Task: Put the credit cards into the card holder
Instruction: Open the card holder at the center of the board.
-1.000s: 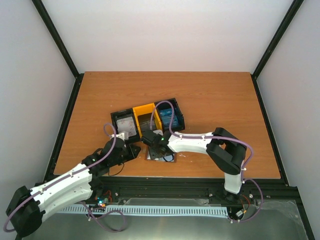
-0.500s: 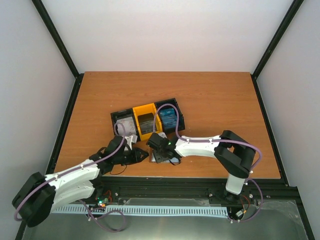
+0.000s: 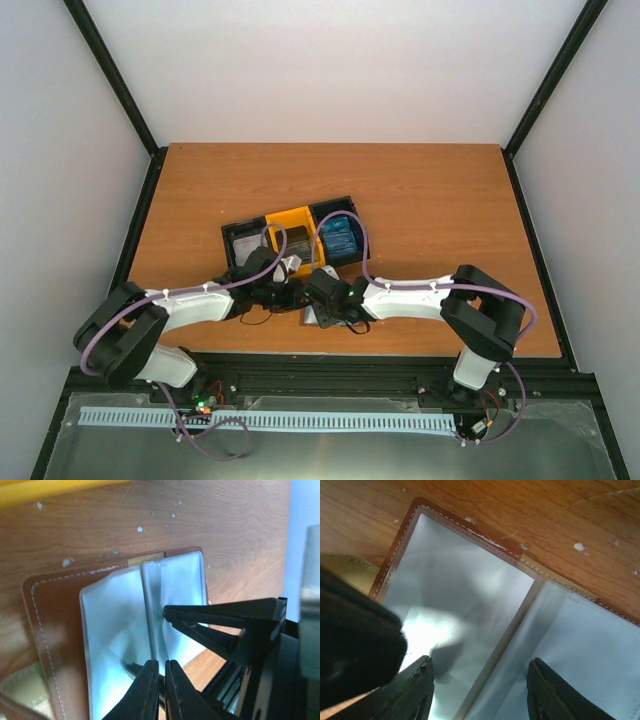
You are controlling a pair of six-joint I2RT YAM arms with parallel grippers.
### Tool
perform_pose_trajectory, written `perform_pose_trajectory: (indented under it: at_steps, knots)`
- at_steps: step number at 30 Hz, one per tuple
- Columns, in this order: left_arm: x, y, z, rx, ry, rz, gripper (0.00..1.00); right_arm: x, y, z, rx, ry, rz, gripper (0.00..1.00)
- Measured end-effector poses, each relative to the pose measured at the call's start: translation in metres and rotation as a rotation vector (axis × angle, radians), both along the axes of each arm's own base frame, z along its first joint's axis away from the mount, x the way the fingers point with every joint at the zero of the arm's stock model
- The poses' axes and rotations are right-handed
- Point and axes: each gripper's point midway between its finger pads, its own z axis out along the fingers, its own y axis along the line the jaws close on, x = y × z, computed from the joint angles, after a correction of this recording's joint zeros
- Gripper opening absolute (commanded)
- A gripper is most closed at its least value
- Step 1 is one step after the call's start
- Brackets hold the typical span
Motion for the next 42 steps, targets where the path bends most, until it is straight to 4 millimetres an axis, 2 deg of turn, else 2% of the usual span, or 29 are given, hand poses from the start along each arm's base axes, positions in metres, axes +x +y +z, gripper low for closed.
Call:
perform_pose_trajectory:
  at_steps: [6,10,14,21,34,38,42]
  knots:
    - [0.012,0.001,-0.020,0.086,-0.003,0.007,0.04,-0.002,-0.002,0.003,0.030,0.000,-0.016,0.45]
    - [0.012,0.008,-0.039,0.158,0.014,0.010,0.04,-0.009,-0.015,0.005,0.011,0.045,-0.075,0.42]
    - [0.013,0.010,-0.041,0.171,0.009,0.010,0.04,-0.006,-0.027,0.017,0.006,0.090,-0.203,0.39]
    - [0.013,0.011,-0.041,0.179,0.000,0.002,0.04,0.007,-0.014,0.046,0.060,0.094,-0.313,0.38]
    - [0.009,0.012,-0.040,0.200,-0.016,-0.015,0.05,-0.001,-0.041,0.014,-0.087,0.145,-0.394,0.40]
    - [0.007,0.010,-0.040,0.203,-0.019,-0.021,0.05,-0.004,-0.051,0.005,-0.121,0.157,-0.403,0.44]
    - [0.005,0.009,-0.040,0.207,-0.023,-0.027,0.05,-0.001,-0.049,0.004,-0.112,0.160,-0.389,0.50]
